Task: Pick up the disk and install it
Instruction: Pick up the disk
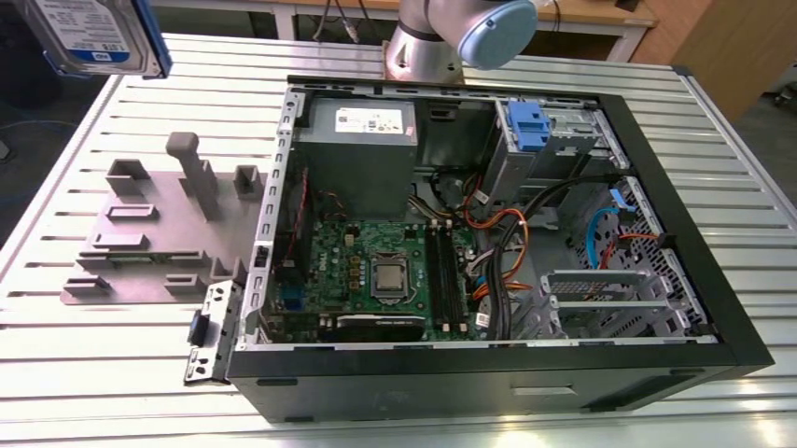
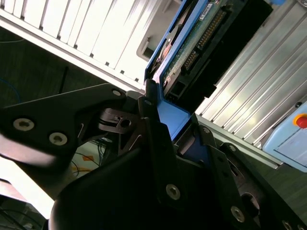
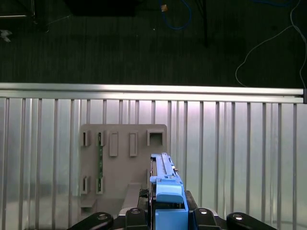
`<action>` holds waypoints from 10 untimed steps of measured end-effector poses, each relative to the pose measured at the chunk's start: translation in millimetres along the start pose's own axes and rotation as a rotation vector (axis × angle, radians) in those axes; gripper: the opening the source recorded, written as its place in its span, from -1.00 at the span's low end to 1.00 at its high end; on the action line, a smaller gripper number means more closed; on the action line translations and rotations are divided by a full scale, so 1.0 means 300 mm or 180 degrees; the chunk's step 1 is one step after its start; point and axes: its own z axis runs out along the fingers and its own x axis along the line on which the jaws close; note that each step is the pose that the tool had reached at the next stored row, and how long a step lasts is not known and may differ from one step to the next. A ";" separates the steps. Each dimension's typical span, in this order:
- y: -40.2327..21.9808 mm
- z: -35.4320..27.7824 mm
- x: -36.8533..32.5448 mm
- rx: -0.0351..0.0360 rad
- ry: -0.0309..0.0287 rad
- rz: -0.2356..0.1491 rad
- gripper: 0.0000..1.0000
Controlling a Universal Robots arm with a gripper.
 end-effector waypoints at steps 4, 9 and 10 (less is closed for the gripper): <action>-0.006 0.000 0.000 0.0000 0.0000 -0.0002 -0.27; -0.013 0.000 0.000 0.0000 0.0000 -0.0004 -0.27; -0.014 0.000 0.000 0.0000 0.0000 -0.0005 -0.27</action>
